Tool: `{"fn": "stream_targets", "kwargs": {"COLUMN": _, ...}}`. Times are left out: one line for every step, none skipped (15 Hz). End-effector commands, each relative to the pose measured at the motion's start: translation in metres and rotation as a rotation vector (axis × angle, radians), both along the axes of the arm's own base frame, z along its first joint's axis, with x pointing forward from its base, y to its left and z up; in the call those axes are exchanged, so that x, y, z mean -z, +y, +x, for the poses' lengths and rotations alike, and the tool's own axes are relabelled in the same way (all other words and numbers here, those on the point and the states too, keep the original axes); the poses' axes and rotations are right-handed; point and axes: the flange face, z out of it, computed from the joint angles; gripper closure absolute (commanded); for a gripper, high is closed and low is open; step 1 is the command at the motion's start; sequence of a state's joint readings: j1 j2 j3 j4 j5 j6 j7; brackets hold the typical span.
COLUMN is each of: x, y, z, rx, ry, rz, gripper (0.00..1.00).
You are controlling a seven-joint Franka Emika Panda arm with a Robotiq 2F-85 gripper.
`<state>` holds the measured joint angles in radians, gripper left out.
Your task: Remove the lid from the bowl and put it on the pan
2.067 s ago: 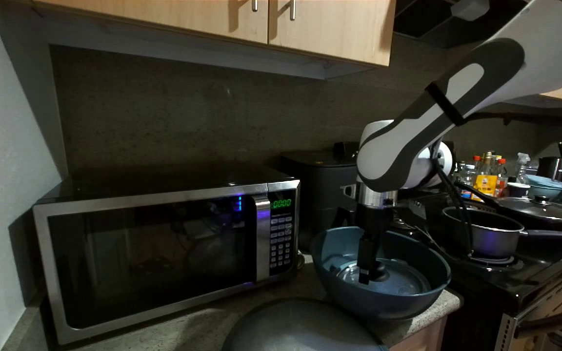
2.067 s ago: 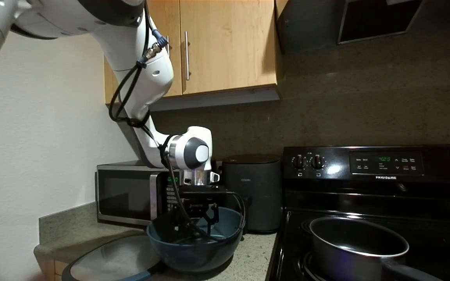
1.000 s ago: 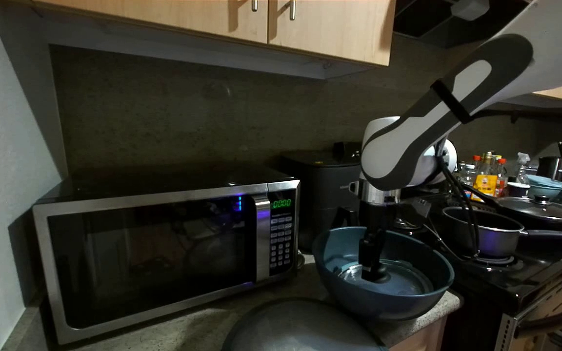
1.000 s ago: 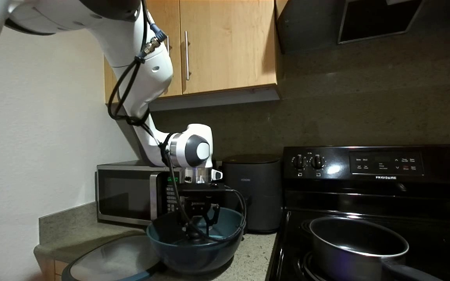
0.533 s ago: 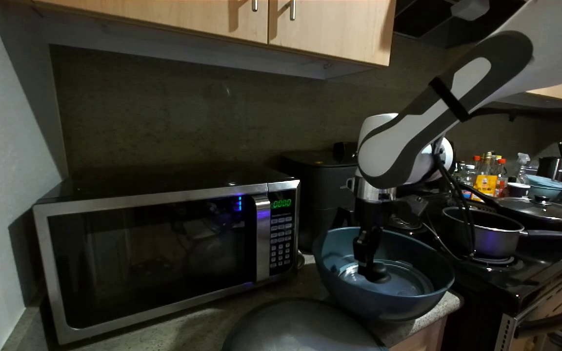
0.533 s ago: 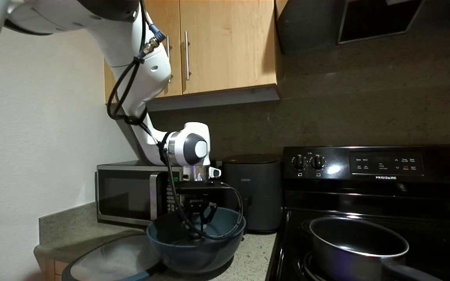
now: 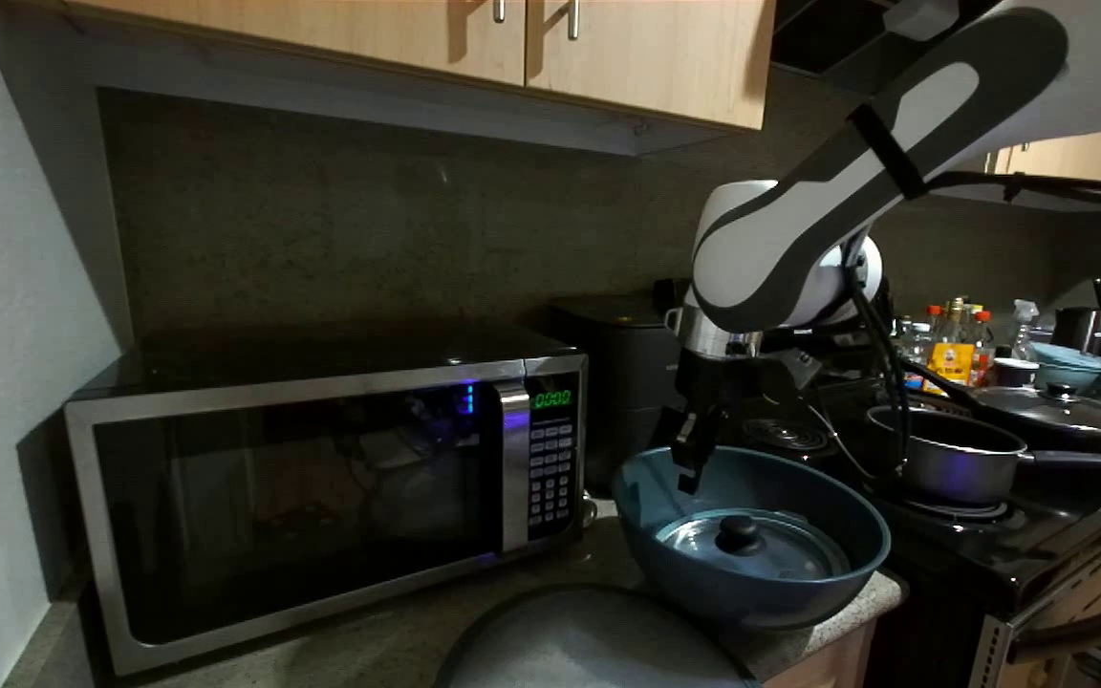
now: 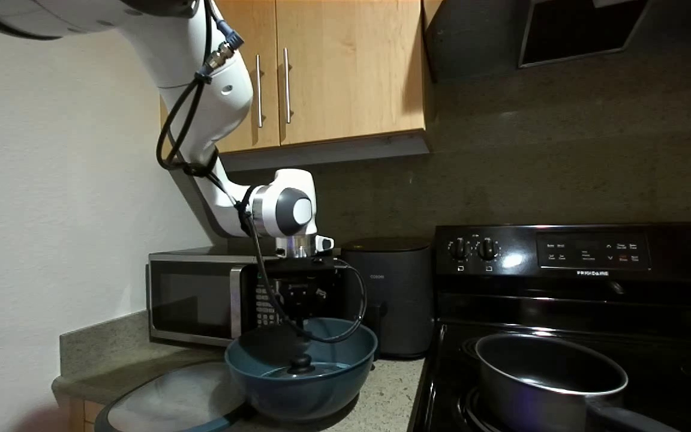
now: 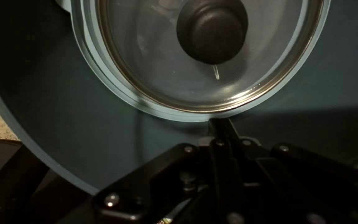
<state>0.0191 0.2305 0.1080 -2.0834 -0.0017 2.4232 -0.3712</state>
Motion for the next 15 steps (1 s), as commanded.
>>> {"fn": "stream_targets", "kwargs": {"x": -0.004, "y": 0.001, "z": 0.0, "rx": -0.001, "ry": -0.006, "rz": 0.0, "gripper": 0.74}}
{"fn": "stream_targets", "kwargs": {"x": -0.006, "y": 0.001, "z": -0.003, "rx": -0.01, "ry": 0.001, "rz": -0.005, "gripper": 0.73}}
{"fn": "stream_targets", "kwargs": {"x": -0.007, "y": 0.003, "z": -0.009, "rx": 0.027, "ry": 0.013, "rz": 0.003, "gripper": 0.69}}
{"fn": "stream_targets", "kwargs": {"x": -0.008, "y": 0.004, "z": -0.011, "rx": 0.029, "ry": 0.024, "rz": 0.007, "gripper": 0.62}}
{"fn": "stream_targets", "kwargs": {"x": -0.009, "y": 0.006, "z": -0.011, "rx": 0.034, "ry": 0.042, "rz": 0.012, "gripper": 0.56}}
{"fn": "stream_targets", "kwargs": {"x": -0.008, "y": 0.007, "z": -0.012, "rx": 0.038, "ry": 0.058, "rz": 0.02, "gripper": 0.49}}
{"fn": "stream_targets", "kwargs": {"x": -0.007, "y": 0.008, "z": -0.014, "rx": 0.043, "ry": 0.075, "rz": 0.026, "gripper": 0.43}}
{"fn": "stream_targets", "kwargs": {"x": -0.007, "y": 0.01, "z": -0.015, "rx": 0.049, "ry": 0.096, "rz": 0.036, "gripper": 0.36}}
{"fn": "stream_targets", "kwargs": {"x": -0.007, "y": 0.01, "z": -0.017, "rx": 0.057, "ry": 0.117, "rz": 0.046, "gripper": 0.3}}
{"fn": "stream_targets", "kwargs": {"x": -0.007, "y": 0.0, "z": -0.034, "rx": 0.019, "ry": 0.139, "rz": 0.058, "gripper": 0.23}}
{"fn": "stream_targets", "kwargs": {"x": -0.008, "y": -0.002, "z": -0.04, "rx": 0.027, "ry": 0.159, "rz": 0.062, "gripper": 0.17}}
{"fn": "stream_targets", "kwargs": {"x": -0.01, "y": -0.006, "z": -0.046, "rx": 0.038, "ry": 0.176, "rz": 0.067, "gripper": 0.11}}
{"fn": "stream_targets", "kwargs": {"x": -0.014, "y": -0.008, "z": -0.051, "rx": 0.054, "ry": 0.174, "rz": 0.072, "gripper": 0.04}}
{"fn": "stream_targets", "kwargs": {"x": -0.017, "y": -0.011, "z": -0.052, "rx": 0.055, "ry": 0.15, "rz": 0.061, "gripper": 0.02}}
{"fn": "stream_targets", "kwargs": {"x": -0.006, "y": -0.003, "z": -0.033, "rx": 0.06, "ry": 0.166, "rz": 0.051, "gripper": 0.16}}
